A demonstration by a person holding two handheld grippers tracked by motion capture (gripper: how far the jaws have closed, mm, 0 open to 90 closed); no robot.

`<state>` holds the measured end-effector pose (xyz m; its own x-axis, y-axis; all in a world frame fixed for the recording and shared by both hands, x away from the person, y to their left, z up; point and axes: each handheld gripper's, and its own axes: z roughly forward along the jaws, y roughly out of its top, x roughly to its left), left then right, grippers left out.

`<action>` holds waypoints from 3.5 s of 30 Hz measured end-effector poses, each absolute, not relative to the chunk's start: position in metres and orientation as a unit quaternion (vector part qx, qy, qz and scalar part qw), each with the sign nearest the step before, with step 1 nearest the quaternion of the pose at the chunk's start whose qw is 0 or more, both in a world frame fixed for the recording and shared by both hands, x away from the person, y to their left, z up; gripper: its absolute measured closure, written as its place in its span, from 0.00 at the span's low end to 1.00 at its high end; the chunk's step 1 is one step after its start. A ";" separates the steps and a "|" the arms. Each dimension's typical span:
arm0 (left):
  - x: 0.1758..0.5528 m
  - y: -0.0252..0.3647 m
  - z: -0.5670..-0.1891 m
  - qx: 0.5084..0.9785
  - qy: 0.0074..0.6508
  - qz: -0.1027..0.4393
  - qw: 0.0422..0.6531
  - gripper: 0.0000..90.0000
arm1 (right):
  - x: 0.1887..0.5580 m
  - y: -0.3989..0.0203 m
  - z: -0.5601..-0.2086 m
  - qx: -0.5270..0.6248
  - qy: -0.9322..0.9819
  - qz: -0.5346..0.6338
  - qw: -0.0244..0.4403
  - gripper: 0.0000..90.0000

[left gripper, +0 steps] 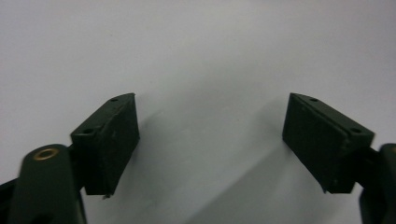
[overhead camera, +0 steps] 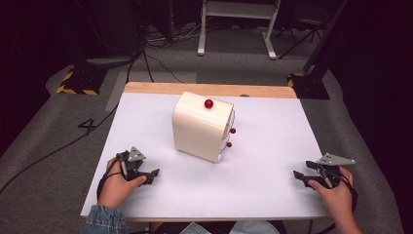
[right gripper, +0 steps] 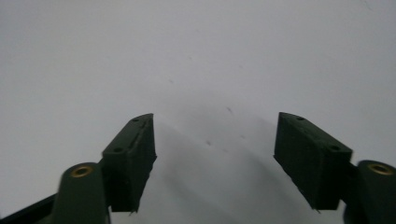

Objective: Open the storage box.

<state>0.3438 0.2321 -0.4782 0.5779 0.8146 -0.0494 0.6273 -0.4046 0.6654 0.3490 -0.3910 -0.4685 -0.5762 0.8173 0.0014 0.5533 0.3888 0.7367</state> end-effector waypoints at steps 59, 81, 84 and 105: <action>0.338 0.229 -0.483 0.831 0.415 0.151 0.337 0.23 | 0.440 -0.195 -0.457 0.221 0.852 0.468 0.077 0.83; 0.340 0.228 -0.483 0.837 0.409 0.137 0.336 0.17 | 0.418 -0.235 -0.443 0.229 0.851 0.463 0.097 0.83; 0.340 0.228 -0.483 0.837 0.409 0.138 0.336 0.17 | 0.415 -0.240 -0.442 0.230 0.851 0.463 0.097 0.83; 0.340 0.228 -0.483 0.837 0.409 0.140 0.335 0.17 | 0.399 -0.277 -0.452 0.254 0.856 0.442 0.091 0.82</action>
